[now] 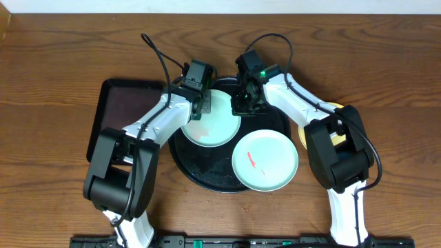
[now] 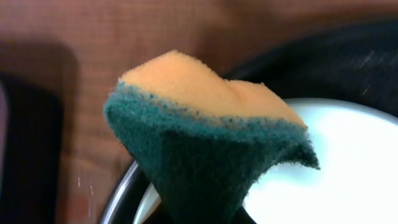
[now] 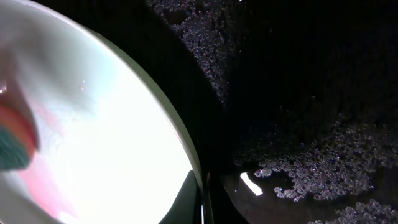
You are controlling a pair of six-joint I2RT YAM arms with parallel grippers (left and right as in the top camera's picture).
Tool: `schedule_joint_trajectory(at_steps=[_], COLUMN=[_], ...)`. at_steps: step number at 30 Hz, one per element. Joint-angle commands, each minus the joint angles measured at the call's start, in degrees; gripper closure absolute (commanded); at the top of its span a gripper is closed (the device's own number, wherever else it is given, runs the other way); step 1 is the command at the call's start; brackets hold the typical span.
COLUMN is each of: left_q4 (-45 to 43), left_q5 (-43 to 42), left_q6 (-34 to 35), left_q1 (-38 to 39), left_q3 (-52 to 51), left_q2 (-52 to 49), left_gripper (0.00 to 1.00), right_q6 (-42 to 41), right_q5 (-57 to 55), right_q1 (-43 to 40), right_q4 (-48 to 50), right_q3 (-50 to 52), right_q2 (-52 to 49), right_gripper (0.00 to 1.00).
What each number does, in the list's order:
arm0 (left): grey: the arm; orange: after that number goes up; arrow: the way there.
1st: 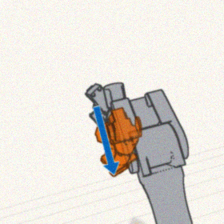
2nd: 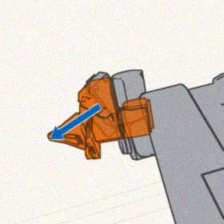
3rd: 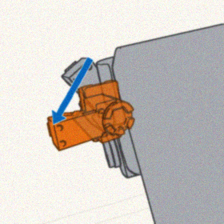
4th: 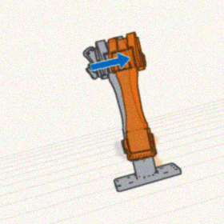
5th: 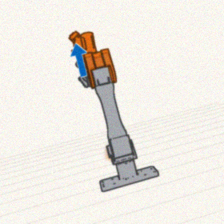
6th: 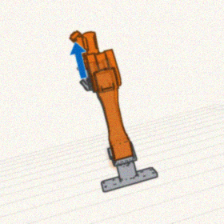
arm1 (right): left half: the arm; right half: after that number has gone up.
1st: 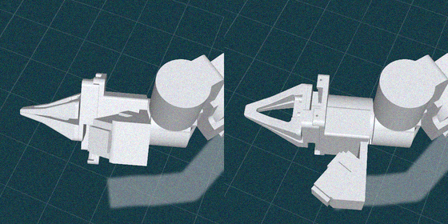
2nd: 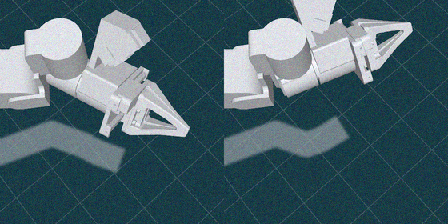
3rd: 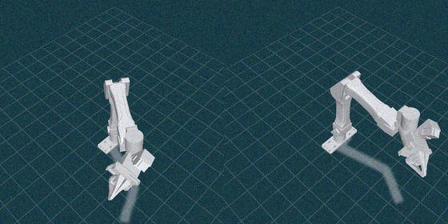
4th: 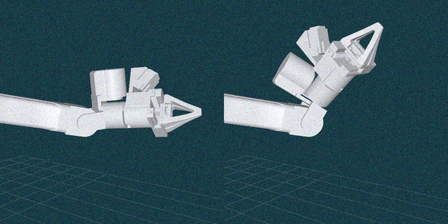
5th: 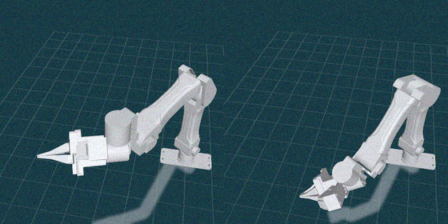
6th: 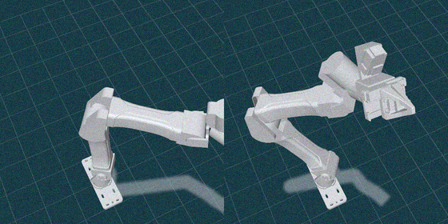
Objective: Clean dirty plates on tray and stack at the side
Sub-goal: 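Scrub the upper light-green plate with the sponge while right gripper holds it, then lift the sponge off the plate and move the left gripper left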
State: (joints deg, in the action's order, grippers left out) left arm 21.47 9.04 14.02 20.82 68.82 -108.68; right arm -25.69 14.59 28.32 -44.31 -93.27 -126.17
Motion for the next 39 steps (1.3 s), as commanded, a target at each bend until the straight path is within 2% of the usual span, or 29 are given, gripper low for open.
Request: schedule_joint_trajectory(at_steps=[1, 7, 9, 11, 16, 22, 30, 33, 39], left_q4=[3.5, 9.9, 10.9, 11.0, 7.0, -1.9, -7.9, -5.1, 5.2], left_q5=[-6.5, -29.3, -32.6, -32.9, -29.5, -12.3, 5.5, 4.9, -5.4], left_q6=[0.8, -13.9, -17.1, -17.5, -17.0, -8.9, -3.6, -1.2, -0.3], left_q1=[0.3, 0.3, 0.3, 0.3, -0.2, -0.3, -0.3, -0.4, -0.4], left_q3=[0.0, 0.0, 0.0, 0.0, 0.0, 0.0, 0.1, 1.5, 3.8], left_q2=[0.8, 0.8, 0.8, 0.8, 0.8, 0.8, 0.8, 1.2, 5.7], left_gripper=[0.92, 0.92, 0.92, 0.92, 0.92, 0.92, 0.92, 0.92, 0.92], right_q6=[-0.8, -0.8, -0.8, -0.8, -0.8, -0.8, -0.8, -0.8, 0.4], right_q5=[-0.8, -0.8, -0.8, -0.8, -0.8, -0.8, -0.8, -0.8, -0.8], right_q1=[0.6, 0.6, 0.6, 0.6, 0.6, 0.6, 0.6, 0.6, 0.6], right_q4=[0.1, 0.2, 0.2, 0.2, 0.2, 0.2, 0.1, 0.1, 0.1], right_q3=[-0.3, -0.3, -0.3, -0.3, -0.3, -0.3, -0.3, -0.3, -0.3], right_q2=[-1.5, -1.5, -1.5, -1.5, -1.5, -1.5, -1.5, -1.5, -1.5], right_gripper=[0.99, 0.99, 0.99, 0.99, 0.99, 0.99, 0.99, 0.99, 0.99])
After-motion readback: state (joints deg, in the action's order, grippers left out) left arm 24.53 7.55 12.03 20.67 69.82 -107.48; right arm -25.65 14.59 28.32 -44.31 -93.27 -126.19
